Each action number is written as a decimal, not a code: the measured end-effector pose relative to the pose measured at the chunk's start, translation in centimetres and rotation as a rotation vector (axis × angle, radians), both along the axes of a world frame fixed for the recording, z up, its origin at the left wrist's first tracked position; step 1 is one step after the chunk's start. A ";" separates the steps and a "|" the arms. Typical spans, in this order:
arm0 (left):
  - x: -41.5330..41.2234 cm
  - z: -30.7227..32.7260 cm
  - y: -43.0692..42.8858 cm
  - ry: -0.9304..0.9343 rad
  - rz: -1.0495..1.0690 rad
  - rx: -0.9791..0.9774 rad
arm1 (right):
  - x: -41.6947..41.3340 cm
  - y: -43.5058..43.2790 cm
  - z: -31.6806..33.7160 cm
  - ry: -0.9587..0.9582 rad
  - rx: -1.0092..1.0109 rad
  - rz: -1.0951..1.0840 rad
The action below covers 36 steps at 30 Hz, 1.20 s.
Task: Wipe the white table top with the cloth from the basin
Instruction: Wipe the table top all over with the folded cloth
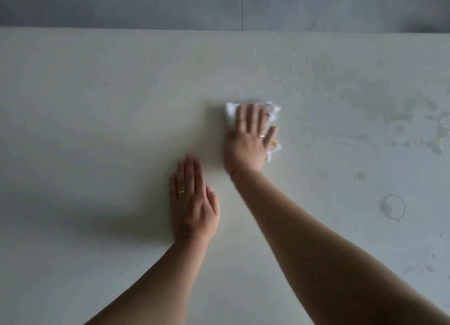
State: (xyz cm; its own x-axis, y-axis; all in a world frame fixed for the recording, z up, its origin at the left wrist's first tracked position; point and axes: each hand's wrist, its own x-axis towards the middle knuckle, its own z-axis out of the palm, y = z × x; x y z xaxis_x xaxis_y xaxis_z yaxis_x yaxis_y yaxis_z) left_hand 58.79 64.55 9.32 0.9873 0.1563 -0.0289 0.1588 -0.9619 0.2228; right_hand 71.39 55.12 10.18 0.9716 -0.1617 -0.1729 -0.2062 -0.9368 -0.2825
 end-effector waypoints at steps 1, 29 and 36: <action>0.0 0.0 0.0 -0.002 0.005 0.004 | -0.7 1.8 0.1 -0.017 0.018 0.144; 13.4 -0.3 0.7 -0.024 0.122 -0.008 | 12.4 -9.2 -0.3 -0.017 -0.075 0.062; 13.7 -0.1 0.5 0.023 0.131 0.011 | 13.5 0.5 0.2 -0.011 0.012 0.249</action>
State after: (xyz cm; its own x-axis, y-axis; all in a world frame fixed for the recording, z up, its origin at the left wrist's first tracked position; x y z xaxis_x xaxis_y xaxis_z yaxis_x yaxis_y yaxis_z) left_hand 72.45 65.06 9.19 0.9575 0.2842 -0.0484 0.2880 -0.9350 0.2071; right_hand 84.89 55.65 10.39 0.9831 0.0847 -0.1625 0.0335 -0.9548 -0.2952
